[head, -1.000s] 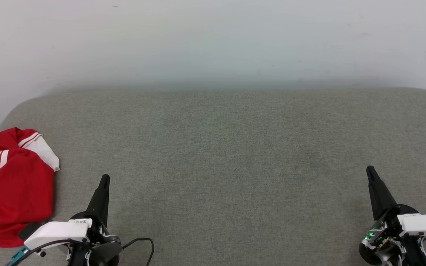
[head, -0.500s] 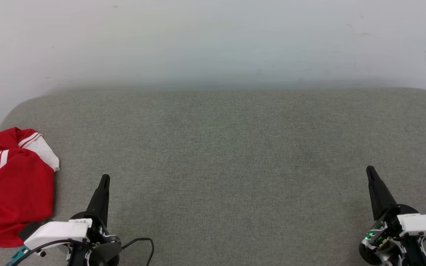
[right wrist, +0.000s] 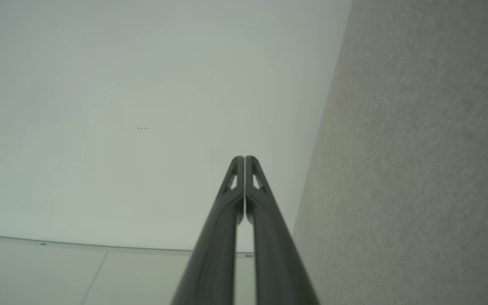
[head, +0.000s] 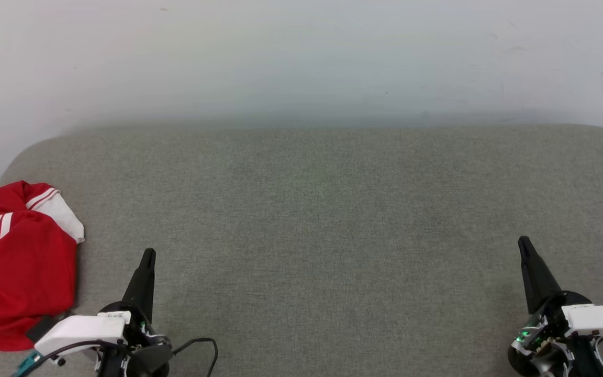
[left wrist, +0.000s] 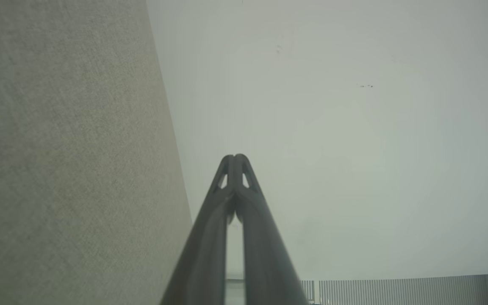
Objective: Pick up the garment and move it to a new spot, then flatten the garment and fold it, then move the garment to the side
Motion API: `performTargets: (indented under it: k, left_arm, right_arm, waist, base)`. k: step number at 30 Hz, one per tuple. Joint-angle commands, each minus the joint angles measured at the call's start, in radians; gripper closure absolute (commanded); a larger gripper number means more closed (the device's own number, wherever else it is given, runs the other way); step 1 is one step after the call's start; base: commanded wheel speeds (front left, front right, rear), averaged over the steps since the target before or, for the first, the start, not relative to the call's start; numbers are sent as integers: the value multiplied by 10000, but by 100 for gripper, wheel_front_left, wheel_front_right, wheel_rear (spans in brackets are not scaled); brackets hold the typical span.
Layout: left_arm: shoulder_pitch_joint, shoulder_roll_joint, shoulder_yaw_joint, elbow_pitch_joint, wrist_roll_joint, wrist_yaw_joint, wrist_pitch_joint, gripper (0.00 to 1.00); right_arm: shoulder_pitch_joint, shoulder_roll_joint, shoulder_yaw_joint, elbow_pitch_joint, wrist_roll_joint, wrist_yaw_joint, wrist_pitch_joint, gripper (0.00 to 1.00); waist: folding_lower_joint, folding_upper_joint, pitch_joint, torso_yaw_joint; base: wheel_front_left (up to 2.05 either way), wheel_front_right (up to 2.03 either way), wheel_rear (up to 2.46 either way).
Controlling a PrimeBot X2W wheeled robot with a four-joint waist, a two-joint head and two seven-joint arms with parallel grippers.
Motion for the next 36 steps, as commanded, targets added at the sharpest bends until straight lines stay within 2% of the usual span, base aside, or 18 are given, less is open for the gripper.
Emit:
performTargets:
  k: [1,16,22,36]
  left_arm:
    - [14,-2,-15,15,-7,0,-1,0]
    - [71,-17,-605,-575,-197,-2,-435,0]
    - [22,200,-1098,-1042,800,-5,-974,0]
    - [121,170,-1279,-1463,4228,-10,-1552,0]
  right_arm:
    - [20,0,7,10,-2,0,-6,0]
    - [290,5,532,-551,-177,1,-649,0]
    - [359,4,443,-890,-1428,4,-1009,0]
    - [457,-3,537,-1410,-6055,7,-1561,0]
  waist:
    - [0,0,-1,0]
    - [0,0,10,14]
    - [0,0,15,35]
    - [0,0,24,57]
  base:
    - [0,0,0]
    - [0,0,0]
    - [0,0,0]
    - [0,0,0]
